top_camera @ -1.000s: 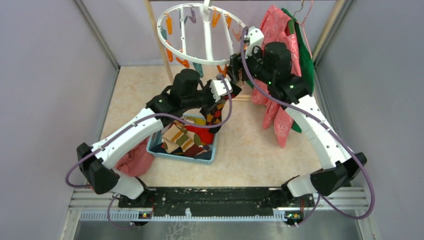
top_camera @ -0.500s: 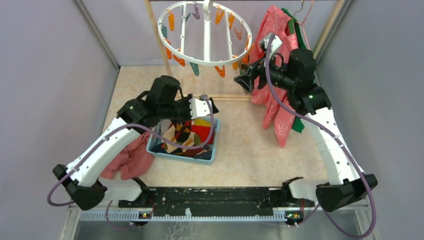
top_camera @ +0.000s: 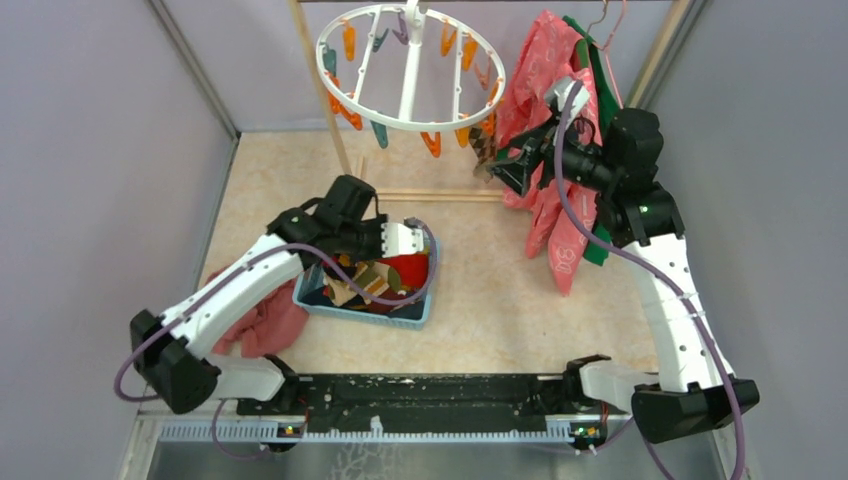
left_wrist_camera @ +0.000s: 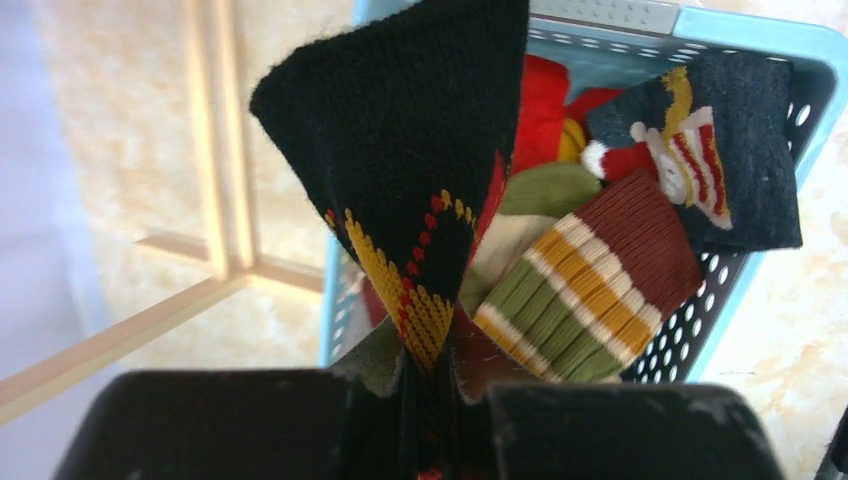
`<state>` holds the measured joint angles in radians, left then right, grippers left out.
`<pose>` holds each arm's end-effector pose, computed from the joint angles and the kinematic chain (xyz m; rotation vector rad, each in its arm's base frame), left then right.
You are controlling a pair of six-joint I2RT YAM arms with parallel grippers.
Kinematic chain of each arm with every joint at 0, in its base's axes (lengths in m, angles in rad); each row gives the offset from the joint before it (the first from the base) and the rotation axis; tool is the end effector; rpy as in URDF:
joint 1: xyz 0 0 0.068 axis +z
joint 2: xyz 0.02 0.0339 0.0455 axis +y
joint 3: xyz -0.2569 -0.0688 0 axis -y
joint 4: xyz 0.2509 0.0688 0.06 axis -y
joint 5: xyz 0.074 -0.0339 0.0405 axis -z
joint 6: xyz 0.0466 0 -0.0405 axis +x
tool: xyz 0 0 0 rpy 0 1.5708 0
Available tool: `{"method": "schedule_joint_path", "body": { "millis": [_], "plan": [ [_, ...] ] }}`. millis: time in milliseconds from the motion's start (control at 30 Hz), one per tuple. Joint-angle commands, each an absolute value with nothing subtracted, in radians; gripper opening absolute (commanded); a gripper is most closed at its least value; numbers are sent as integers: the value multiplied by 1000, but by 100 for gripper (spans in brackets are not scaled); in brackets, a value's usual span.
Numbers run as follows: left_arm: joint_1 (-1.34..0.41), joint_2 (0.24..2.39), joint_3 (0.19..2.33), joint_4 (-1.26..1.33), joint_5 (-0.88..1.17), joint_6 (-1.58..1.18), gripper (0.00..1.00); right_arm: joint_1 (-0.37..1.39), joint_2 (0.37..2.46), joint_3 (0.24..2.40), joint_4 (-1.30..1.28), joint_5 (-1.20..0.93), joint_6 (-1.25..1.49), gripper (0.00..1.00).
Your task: Remove the socks clipped to the hanger
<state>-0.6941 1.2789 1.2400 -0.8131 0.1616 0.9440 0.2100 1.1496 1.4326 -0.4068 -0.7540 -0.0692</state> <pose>0.2090 -0.1837 0.3194 1.8094 1.5913 -0.0807 0.2342 0.0825 0.4623 -0.7860 1.5245 0.7401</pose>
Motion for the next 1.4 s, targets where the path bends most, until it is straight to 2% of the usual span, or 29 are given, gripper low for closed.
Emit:
{"method": "schedule_joint_path", "body": {
  "millis": [0, 167, 267, 367, 533, 733, 967, 1233, 1367],
  "plan": [
    [-713, 1373, 1183, -717, 225, 907, 5, 167, 1110, 1416, -348, -683, -58, 71],
    [-728, 1515, 1160, -758, 218, 823, 8, 149, 1111, 1365, -305, -592, -44, 70],
    [-729, 1535, 1127, -747, 210, 786, 16, 148, 1118, 1313, -253, -587, -33, 70],
    [-729, 1513, 1096, -709, 215, 768, 36, 148, 1136, 1266, -187, -617, -10, 70],
    [-725, 1477, 1112, -698, 192, 740, 64, 149, 1188, 1269, -131, -638, 16, 70],
    [-667, 1371, 1127, -669, 256, 740, 97, 149, 1245, 1294, -118, -620, -29, 71],
    [-514, 1258, 1135, -618, 477, 742, 99, 149, 1264, 1286, -112, -577, -84, 75],
    [-390, 1215, 1143, -523, 659, 613, 99, 162, 1383, 1382, -131, -568, -98, 82],
    [-353, 1213, 1157, -496, 695, 561, 99, 177, 1416, 1351, 4, -582, -76, 82]
  ]
}}
